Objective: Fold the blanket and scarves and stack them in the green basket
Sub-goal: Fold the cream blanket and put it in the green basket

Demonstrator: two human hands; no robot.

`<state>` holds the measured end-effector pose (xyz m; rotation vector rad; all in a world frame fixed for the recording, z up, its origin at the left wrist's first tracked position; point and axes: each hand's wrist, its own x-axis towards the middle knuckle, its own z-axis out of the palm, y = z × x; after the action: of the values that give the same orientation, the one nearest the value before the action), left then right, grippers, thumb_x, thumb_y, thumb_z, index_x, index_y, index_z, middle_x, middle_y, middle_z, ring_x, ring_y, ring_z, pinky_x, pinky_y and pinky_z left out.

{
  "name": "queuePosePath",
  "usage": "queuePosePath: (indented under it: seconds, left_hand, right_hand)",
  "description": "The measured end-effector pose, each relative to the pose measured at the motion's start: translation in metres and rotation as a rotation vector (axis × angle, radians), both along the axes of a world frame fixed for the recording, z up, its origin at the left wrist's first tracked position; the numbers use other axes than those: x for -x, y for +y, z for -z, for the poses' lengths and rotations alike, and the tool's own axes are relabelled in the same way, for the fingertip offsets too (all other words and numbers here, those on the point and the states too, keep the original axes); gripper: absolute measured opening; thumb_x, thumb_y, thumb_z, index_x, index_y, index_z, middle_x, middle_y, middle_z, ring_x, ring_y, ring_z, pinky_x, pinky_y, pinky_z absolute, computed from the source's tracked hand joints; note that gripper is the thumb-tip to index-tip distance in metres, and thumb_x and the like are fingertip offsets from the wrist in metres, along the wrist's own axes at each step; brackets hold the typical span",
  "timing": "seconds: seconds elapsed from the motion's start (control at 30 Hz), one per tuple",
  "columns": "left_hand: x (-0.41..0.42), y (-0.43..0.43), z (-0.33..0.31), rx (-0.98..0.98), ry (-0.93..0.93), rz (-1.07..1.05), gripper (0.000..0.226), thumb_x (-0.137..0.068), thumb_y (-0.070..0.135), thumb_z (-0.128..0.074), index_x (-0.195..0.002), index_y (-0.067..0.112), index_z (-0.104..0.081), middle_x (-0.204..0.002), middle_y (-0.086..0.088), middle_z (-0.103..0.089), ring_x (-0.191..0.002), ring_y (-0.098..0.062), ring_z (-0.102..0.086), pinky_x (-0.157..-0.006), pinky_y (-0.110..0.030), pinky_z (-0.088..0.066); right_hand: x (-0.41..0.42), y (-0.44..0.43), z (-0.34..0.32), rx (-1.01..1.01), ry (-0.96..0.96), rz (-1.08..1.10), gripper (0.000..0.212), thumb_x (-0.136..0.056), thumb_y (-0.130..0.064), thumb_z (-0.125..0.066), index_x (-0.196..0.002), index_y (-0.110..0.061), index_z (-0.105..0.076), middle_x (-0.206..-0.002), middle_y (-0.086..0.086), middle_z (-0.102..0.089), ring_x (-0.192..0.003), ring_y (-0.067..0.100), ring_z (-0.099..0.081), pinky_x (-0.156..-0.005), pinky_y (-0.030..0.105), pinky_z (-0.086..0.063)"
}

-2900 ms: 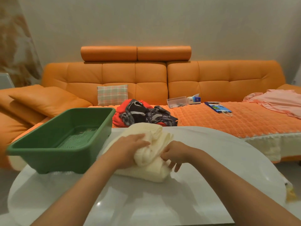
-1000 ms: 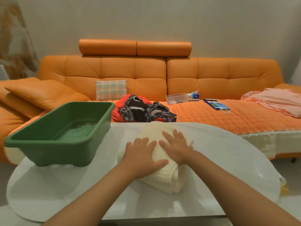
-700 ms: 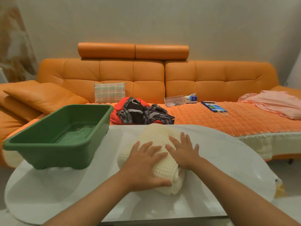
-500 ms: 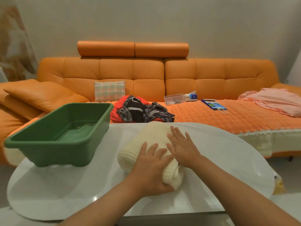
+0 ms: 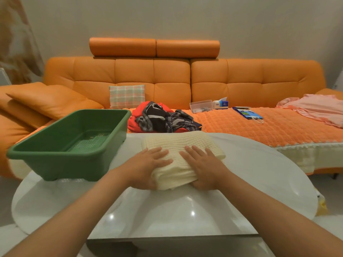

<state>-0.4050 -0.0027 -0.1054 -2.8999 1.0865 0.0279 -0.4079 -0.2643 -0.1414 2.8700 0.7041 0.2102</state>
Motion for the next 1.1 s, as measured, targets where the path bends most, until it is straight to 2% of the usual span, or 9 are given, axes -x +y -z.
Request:
queuePosePath:
  seconds: [0.1, 0.27, 0.4, 0.5, 0.6, 0.73, 0.83, 0.97, 1.1]
  left_hand:
    - [0.008, -0.010, -0.018, 0.082, 0.154, -0.097, 0.061, -0.089, 0.073, -0.044, -0.143, 0.045, -0.044, -0.159, 0.016, -0.026, -0.146, -0.011, -0.018, -0.120, -0.039, -0.013]
    - [-0.026, -0.024, -0.052, 0.346, 0.237, -0.307, 0.049, -0.102, 0.051, -0.036, -0.090, 0.029, -0.078, -0.104, 0.011, -0.068, -0.100, -0.011, -0.061, -0.093, -0.031, -0.042]
    - [-0.079, -0.037, -0.056, 0.408, 0.030, -0.311, 0.022, -0.098, 0.036, -0.051, -0.112, 0.032, -0.069, -0.116, 0.009, -0.068, -0.108, -0.014, -0.061, -0.094, -0.036, -0.049]
    - [-0.106, -0.046, -0.039, 0.293, 0.135, -0.372, 0.048, -0.094, 0.049, -0.055, -0.140, 0.039, -0.048, -0.149, 0.001, -0.045, -0.135, -0.024, -0.044, -0.112, -0.045, -0.036]
    - [-0.116, -0.050, -0.021, 0.315, 0.315, -0.423, 0.070, -0.088, 0.064, -0.052, -0.151, 0.040, -0.032, -0.159, 0.001, -0.029, -0.143, -0.023, -0.032, -0.118, -0.043, -0.026]
    - [-0.116, -0.050, -0.017, 0.387, 0.343, -0.490, 0.071, -0.077, 0.076, -0.052, -0.139, 0.045, -0.039, -0.151, -0.001, -0.037, -0.133, -0.025, -0.043, -0.109, -0.046, -0.037]
    - [-0.118, -0.050, -0.022, 0.462, 0.293, -0.547, 0.062, -0.092, 0.069, -0.039, -0.141, 0.031, -0.036, -0.147, -0.007, -0.046, -0.128, -0.029, -0.049, -0.105, -0.045, -0.039]
    - [-0.124, -0.046, -0.016, 0.450, 0.335, -0.698, 0.080, -0.091, 0.067, -0.045, -0.153, 0.020, -0.024, -0.156, -0.010, -0.035, -0.137, -0.032, -0.041, -0.110, -0.044, -0.034]
    - [-0.119, -0.042, 0.000, 0.686, 0.588, -0.656, 0.089, -0.074, 0.075, -0.057, -0.148, 0.029, -0.037, -0.151, -0.004, -0.042, -0.128, -0.024, -0.048, -0.113, -0.047, -0.034]
  right_hand:
    - [-0.009, 0.005, 0.000, 0.022, -0.060, -0.025, 0.098, -0.085, -0.053, -0.058, -0.158, -0.030, 0.003, -0.165, 0.009, -0.013, -0.149, 0.032, -0.018, -0.114, 0.058, -0.027]
    - [-0.029, -0.001, 0.002, 0.072, -0.091, -0.111, 0.081, -0.094, -0.019, -0.056, -0.159, -0.029, -0.010, -0.166, 0.007, -0.014, -0.152, 0.031, -0.015, -0.115, 0.063, -0.021]
    - [-0.043, -0.018, -0.002, -0.110, -0.113, 0.019, 0.076, -0.086, -0.004, -0.043, -0.151, -0.043, -0.034, -0.164, 0.012, -0.020, -0.150, 0.038, -0.019, -0.111, 0.065, -0.024]
    - [-0.050, -0.028, -0.004, -0.352, 0.160, 0.166, 0.074, -0.093, -0.007, -0.051, -0.149, -0.050, -0.031, -0.165, 0.002, -0.010, -0.149, 0.030, -0.010, -0.119, 0.048, -0.017]
    - [-0.053, -0.029, -0.022, -0.643, 0.329, 0.236, 0.049, -0.103, -0.011, -0.040, -0.146, -0.034, -0.048, -0.166, 0.001, -0.014, -0.151, 0.020, -0.013, -0.115, 0.023, -0.007]
    - [-0.056, 0.007, -0.024, -0.966, 0.326, 0.489, 0.043, -0.101, -0.042, -0.048, -0.129, -0.011, -0.056, -0.147, 0.011, -0.043, -0.137, 0.028, -0.037, -0.109, 0.037, -0.030]
    - [-0.055, 0.028, -0.015, -1.235, 0.227, 0.666, 0.067, -0.081, -0.052, -0.072, -0.128, -0.015, -0.041, -0.140, 0.004, -0.037, -0.130, 0.023, -0.041, -0.107, 0.037, -0.037]
    - [-0.056, 0.025, -0.008, -1.095, 0.358, 0.906, 0.119, -0.074, -0.074, -0.064, -0.157, -0.015, -0.002, -0.159, 0.014, -0.021, -0.147, 0.033, -0.019, -0.118, 0.047, -0.023]
    - [-0.054, 0.029, -0.003, -1.099, 0.429, 0.773, 0.094, -0.081, -0.069, -0.053, -0.156, -0.030, -0.011, -0.145, 0.002, -0.050, -0.131, 0.032, -0.045, -0.109, 0.046, -0.037]
